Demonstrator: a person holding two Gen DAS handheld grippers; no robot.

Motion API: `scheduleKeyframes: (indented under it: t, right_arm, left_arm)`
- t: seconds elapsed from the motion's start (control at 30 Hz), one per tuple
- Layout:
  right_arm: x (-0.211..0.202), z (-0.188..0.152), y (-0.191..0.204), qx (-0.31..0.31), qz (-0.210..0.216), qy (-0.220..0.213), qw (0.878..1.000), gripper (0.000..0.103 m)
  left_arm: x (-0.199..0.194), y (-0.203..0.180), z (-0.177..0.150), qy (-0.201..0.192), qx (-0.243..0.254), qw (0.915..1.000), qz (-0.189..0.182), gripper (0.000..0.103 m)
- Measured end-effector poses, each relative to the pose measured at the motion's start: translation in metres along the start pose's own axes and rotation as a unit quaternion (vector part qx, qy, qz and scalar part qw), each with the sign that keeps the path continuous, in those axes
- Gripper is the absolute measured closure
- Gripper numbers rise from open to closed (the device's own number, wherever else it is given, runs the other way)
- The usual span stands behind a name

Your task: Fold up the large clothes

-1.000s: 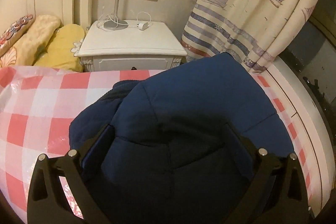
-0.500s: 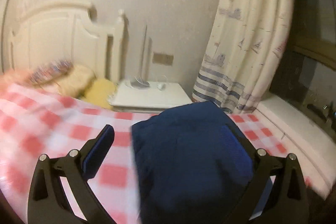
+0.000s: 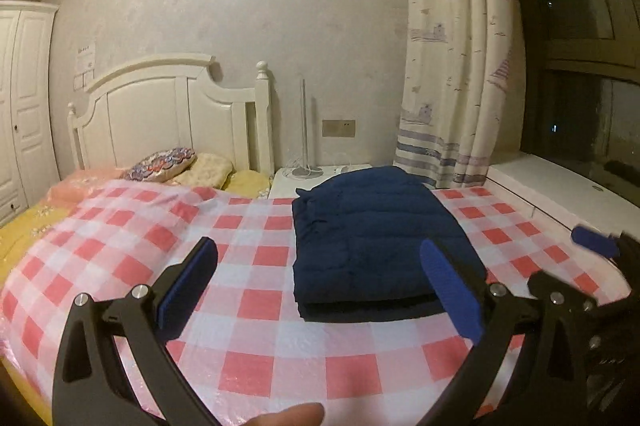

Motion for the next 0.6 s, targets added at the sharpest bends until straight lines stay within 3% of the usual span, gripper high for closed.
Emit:
scheduleKeyframes:
  t: [0.23, 0.6]
  right_arm:
    - [-0.016, 0.014, 0.001, 0.005, -0.001, -0.029, 1.0, 0.005]
    - [-0.01, 0.013, -0.001, 0.018, 0.001, -0.022, 1.0, 0.005]
  left_arm:
    - [-0.005, -0.005, -0.005, 0.004, 0.003, 1.0, 0.005, 0.002]
    - [-0.001, -0.001, -0.014, 0.016, 0.002, 0.9998, 0.009, 0.002]
Point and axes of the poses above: each gripper's, at about its wrist camera, not at the fingertips, and x roughly the way its jaws point, y to its left, z to its top, the point moved 7 cm from there along x, roughly the way its jaws point, and after that the axes turned 11 degrees about x, right-handed, at the moved point
